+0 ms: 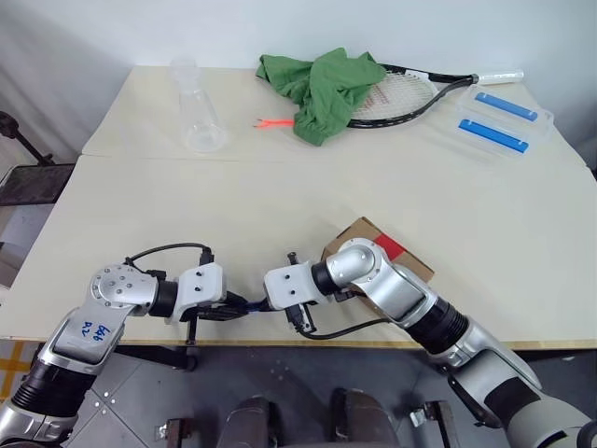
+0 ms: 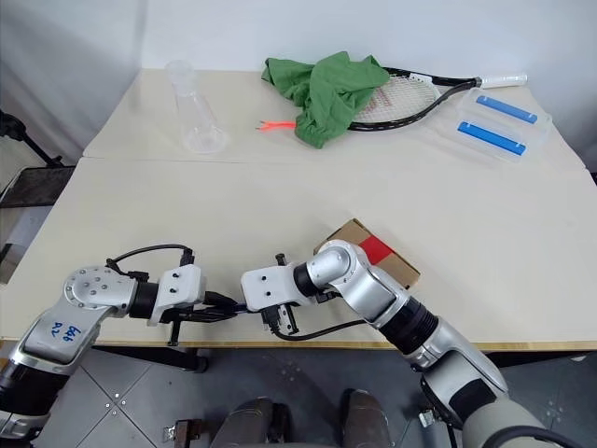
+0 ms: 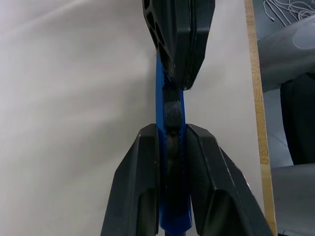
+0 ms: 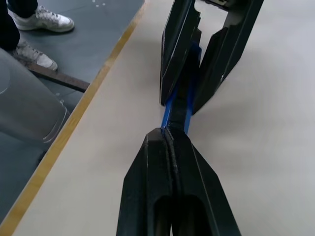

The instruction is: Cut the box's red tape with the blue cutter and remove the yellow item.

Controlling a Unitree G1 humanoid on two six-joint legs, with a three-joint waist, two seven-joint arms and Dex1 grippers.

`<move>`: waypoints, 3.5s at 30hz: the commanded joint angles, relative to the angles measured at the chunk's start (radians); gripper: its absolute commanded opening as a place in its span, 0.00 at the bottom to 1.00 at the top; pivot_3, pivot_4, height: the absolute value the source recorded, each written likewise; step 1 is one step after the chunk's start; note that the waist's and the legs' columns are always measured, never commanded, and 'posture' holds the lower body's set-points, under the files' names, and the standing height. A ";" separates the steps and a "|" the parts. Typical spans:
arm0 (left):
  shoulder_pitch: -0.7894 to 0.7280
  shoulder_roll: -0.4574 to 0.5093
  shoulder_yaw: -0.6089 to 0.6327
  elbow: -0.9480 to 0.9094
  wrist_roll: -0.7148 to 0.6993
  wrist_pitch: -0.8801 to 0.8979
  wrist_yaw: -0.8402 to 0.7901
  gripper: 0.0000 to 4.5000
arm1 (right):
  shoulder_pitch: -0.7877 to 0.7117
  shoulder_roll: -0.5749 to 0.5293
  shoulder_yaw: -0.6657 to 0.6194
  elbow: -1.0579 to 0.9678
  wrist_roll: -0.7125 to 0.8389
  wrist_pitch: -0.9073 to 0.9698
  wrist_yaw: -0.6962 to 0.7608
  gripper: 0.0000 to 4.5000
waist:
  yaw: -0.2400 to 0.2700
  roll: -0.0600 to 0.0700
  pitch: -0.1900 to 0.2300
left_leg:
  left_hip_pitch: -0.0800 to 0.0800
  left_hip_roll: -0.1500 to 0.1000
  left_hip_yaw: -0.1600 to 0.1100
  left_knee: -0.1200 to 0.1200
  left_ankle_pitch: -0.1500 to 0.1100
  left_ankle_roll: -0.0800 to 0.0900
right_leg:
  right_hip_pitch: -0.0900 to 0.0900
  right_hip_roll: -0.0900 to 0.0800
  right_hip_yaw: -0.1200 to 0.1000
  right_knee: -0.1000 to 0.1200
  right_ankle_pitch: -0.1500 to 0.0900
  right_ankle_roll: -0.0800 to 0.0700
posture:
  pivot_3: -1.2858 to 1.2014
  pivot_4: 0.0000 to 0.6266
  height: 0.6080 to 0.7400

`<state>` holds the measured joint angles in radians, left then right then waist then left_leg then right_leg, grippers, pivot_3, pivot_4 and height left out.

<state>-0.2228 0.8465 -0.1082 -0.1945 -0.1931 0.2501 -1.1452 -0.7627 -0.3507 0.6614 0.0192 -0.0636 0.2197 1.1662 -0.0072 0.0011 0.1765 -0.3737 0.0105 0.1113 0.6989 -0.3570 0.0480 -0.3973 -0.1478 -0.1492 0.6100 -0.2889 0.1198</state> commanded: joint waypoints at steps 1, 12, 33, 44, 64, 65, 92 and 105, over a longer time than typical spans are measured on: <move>0.017 -0.001 -0.001 -0.050 -0.008 -0.001 0.004 0.09 | -0.018 0.029 -0.008 0.037 -0.022 -0.007 -0.019 0.01 | -0.003 0.000 0.000 | 0.000 0.000 0.000 0.000 0.000 0.000 | 0.000 0.000 0.000 0.000 0.000 0.000 | 0.52 0.24 1.00; 0.009 -0.024 0.001 -0.024 -0.007 -0.011 0.030 0.09 | -0.022 0.058 -0.056 0.050 0.011 0.020 -0.029 0.01 | -0.004 0.000 0.000 | 0.000 0.000 0.000 0.000 0.000 0.000 | 0.000 0.000 0.000 0.001 0.000 -0.001 | 0.52 0.24 1.00; -0.056 -0.366 0.154 0.160 0.012 -0.534 0.348 0.09 | -0.410 -0.214 -0.596 -0.063 0.492 1.209 -0.164 0.87 | 0.004 0.004 0.002 | -0.001 0.000 -0.003 0.000 -0.001 -0.001 | 0.000 -0.002 -0.004 0.001 0.000 -0.001 | 0.52 0.24 1.00; -0.119 -0.518 0.086 0.330 0.092 -0.786 0.458 0.09 | -0.550 -0.155 -0.577 0.148 0.611 1.395 -0.262 1.00 | 0.002 0.004 0.002 | -0.003 0.000 -0.002 -0.001 -0.001 -0.001 | 0.000 -0.002 -0.008 0.000 0.000 -0.001 | 0.52 0.24 1.00; -0.162 -0.559 0.043 0.396 0.102 -0.866 0.497 0.09 | -0.618 -0.151 -0.413 0.326 0.713 1.395 -0.284 0.91 | 0.002 0.004 0.002 | -0.004 0.000 -0.003 -0.001 -0.001 -0.001 | 0.000 -0.002 -0.010 -0.002 0.000 -0.001 | 0.52 0.24 1.00; -0.161 -0.557 0.043 0.394 0.103 -0.867 0.496 0.09 | -0.618 -0.153 -0.406 0.334 0.715 1.395 -0.284 0.87 | 0.002 0.004 0.002 | -0.004 0.000 -0.003 -0.001 -0.001 -0.001 | 0.000 -0.002 -0.010 -0.002 0.000 -0.001 | 0.52 0.24 1.00; -0.054 -0.447 0.096 0.092 -0.148 -0.326 0.416 0.73 | -0.608 -0.175 -0.537 0.281 0.753 1.395 -0.369 0.04 | 0.001 0.004 0.002 | -0.005 0.001 -0.004 -0.001 -0.001 -0.001 | 0.000 -0.002 -0.010 -0.003 0.000 -0.001 | 0.52 0.24 1.00; 0.113 -0.297 0.136 -0.220 -0.395 0.073 0.359 1.00 | -0.542 -0.249 -0.695 0.193 0.735 1.374 -0.445 0.04 | 0.008 0.005 0.003 | -0.006 0.000 -0.005 -0.002 -0.001 -0.001 | -0.001 -0.001 -0.009 -0.004 0.000 -0.001 | 0.52 0.24 1.00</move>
<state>-0.0859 0.5854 0.0707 -0.3191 -0.5542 0.3069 -0.8167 -1.3037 -0.5696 0.0213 0.2687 0.6665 1.6082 0.7261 0.0011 0.0064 0.1798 -0.3797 0.0107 0.1051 0.6971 -0.3580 0.0470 -0.3976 -0.1492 -0.1586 0.6051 -0.2893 0.1189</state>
